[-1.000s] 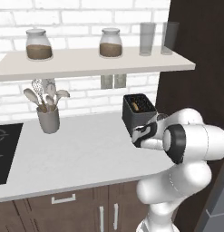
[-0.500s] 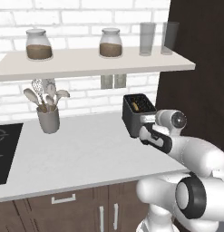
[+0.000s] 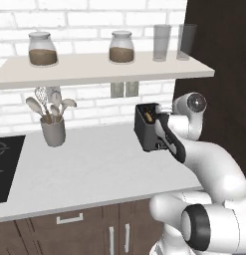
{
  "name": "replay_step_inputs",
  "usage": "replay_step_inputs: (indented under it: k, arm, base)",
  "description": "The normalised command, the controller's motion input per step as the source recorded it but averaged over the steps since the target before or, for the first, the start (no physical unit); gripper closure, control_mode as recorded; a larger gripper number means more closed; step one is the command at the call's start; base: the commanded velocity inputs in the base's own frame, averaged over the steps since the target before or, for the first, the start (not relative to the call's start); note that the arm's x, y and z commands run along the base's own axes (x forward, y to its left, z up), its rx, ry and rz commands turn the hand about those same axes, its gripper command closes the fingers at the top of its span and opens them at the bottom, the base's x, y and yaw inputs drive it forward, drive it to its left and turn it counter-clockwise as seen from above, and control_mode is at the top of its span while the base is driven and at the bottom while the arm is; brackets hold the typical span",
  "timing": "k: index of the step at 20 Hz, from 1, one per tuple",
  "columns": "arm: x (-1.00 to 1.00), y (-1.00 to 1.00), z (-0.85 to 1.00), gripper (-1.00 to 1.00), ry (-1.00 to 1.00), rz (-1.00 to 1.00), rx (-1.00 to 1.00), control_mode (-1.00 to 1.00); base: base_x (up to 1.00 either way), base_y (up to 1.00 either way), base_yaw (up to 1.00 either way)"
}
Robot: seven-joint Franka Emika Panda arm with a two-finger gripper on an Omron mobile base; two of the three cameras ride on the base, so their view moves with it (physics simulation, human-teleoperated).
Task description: Start the toaster. Once the lever pops up, take the bread to the plate on the dining counter.
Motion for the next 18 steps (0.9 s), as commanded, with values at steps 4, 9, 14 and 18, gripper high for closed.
replay_step_inputs:
  k: [4,9,14,18]
  arm:
    - [-0.33,0.13,0.60,1.00,0.22,-0.06,0.00,-1.00]
    - [-0.46,0.21,0.12,1.00,0.03,0.01,0.03,-1.00]
    - [-0.21,0.15,0.00,-1.00,0.02,0.07,0.04,-1.00]
    - [0.02,0.05,-0.14,-1.00,0.00,0.11,0.00,-1.00]
  base:
    - [0.00,0.00,0.00]
    - [0.00,0.00,0.00]
    - [0.00,0.00,0.00]
    - [0.00,0.00,0.00]
